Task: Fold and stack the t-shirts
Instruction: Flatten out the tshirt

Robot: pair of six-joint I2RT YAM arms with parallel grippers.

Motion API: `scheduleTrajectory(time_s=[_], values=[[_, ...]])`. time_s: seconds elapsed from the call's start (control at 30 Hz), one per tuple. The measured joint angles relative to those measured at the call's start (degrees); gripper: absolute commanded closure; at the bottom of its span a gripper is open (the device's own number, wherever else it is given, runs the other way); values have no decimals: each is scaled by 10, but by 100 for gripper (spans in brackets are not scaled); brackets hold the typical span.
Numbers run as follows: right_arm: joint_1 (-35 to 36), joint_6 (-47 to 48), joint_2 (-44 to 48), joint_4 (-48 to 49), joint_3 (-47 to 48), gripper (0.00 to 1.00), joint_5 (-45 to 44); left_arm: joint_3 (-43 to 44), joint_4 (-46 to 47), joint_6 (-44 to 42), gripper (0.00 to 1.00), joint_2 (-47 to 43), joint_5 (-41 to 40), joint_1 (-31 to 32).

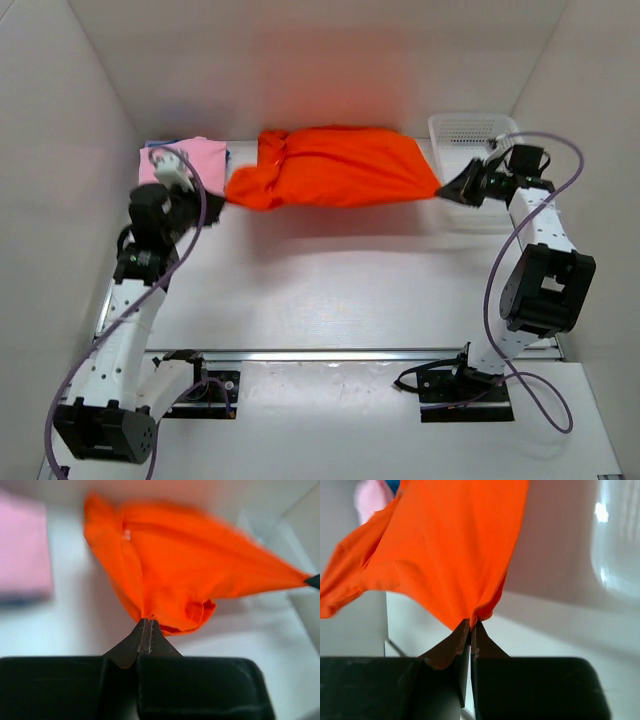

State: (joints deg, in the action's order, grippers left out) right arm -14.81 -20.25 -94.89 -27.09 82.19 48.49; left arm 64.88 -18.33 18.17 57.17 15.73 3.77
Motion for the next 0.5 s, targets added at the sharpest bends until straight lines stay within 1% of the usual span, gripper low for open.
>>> scheduleTrajectory(time_s=[0.07, 0.13, 0.17, 0.2, 0.23, 0.27, 0.33, 0.5], values=[[0, 8, 8, -10, -75, 100, -13, -111, -22, 20, 100, -45, -12, 9], [3, 13, 31, -24, -137, 100, -34, -191, -51, 39, 100, -102, -26, 19], [5, 16, 51, -34, -166, 100, -45, -223, -64, 48, 95, -138, -32, 24], [9, 18, 73, -43, -189, 100, -51, -245, -77, 55, 86, -172, -35, 27], [13, 21, 93, -47, -206, 100, -54, -259, -83, 61, 58, -199, -36, 31], [16, 23, 113, -50, -219, 100, -57, -268, -84, 65, 2, -220, -36, 34], [23, 25, 142, -51, -235, 100, -59, -275, -70, 75, 1, -234, -25, 38], [27, 30, 174, -66, -284, 100, -75, -295, -29, 99, 1, -195, 17, 36]])
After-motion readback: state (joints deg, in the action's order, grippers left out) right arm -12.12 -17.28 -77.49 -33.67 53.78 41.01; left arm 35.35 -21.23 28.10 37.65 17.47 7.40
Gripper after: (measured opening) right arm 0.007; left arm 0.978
